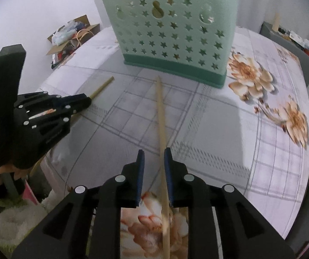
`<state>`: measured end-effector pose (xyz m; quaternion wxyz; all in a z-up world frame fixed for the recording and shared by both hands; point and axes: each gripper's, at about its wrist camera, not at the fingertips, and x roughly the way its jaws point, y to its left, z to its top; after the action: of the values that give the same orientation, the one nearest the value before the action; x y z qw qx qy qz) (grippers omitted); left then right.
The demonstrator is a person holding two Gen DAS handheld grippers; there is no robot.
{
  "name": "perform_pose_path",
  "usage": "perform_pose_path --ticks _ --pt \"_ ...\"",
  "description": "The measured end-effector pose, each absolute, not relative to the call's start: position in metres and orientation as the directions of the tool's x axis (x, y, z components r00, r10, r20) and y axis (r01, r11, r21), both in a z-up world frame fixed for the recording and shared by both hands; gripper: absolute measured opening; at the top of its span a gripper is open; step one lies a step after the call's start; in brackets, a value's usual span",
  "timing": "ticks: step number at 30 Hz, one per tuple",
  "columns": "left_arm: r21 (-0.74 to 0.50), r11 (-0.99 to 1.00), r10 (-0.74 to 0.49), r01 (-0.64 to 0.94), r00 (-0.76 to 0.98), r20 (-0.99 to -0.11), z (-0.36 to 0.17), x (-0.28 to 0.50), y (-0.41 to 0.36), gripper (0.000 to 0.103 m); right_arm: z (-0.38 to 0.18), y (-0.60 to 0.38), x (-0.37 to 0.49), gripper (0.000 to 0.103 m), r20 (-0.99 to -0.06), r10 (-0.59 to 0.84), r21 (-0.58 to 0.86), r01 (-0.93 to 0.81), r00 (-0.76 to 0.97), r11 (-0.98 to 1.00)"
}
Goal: Organize utensils
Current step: 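Hold the chopsticks in both tools and move them toward the caddy, then raise the left tool's chopstick over the caddy and open to drop it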
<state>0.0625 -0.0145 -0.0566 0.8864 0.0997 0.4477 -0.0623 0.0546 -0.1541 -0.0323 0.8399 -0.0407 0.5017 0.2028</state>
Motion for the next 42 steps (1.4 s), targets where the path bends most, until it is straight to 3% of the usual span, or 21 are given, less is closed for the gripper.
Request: perform_pose_path --ticks 4,8,16,18,21,27,33,42 --pt "-0.016 0.975 -0.14 0.223 0.553 -0.821 -0.056 0.071 -0.003 0.019 -0.036 -0.147 0.065 0.02 -0.859 0.299 0.135 -0.379 0.417 0.916" --pt "-0.059 0.97 -0.181 0.237 0.535 -0.825 -0.056 0.082 0.002 0.019 -0.04 -0.14 0.074 0.02 -0.856 0.291 0.127 -0.371 0.427 0.92" --pt "-0.023 0.966 -0.163 0.256 0.54 -0.826 -0.055 0.105 -0.004 0.019 -0.042 -0.132 0.089 0.02 -0.839 0.283 0.112 -0.363 0.464 0.925" --pt "-0.009 0.965 -0.156 0.262 0.546 -0.823 -0.055 0.11 -0.007 0.016 -0.043 -0.129 0.092 0.018 -0.836 0.277 0.1 -0.363 0.474 0.926" --pt "0.004 0.959 -0.162 0.283 0.559 -0.813 -0.055 0.115 -0.013 0.004 -0.044 -0.127 0.093 0.009 -0.83 0.252 0.063 -0.365 0.498 0.929" --pt "-0.042 0.955 -0.21 0.292 0.571 -0.794 -0.044 0.117 -0.013 0.003 -0.045 -0.133 0.095 0.007 -0.824 0.28 0.103 -0.355 0.492 0.929" --pt "-0.111 0.955 -0.272 0.274 0.669 -0.692 0.015 0.099 0.006 0.004 -0.036 -0.149 0.091 0.007 -0.81 0.306 0.142 -0.338 0.501 0.93" --pt "-0.236 0.916 -0.393 0.323 0.839 -0.377 0.141 0.06 0.036 0.003 -0.035 -0.16 0.091 0.007 -0.803 0.306 0.156 -0.315 0.511 0.936"
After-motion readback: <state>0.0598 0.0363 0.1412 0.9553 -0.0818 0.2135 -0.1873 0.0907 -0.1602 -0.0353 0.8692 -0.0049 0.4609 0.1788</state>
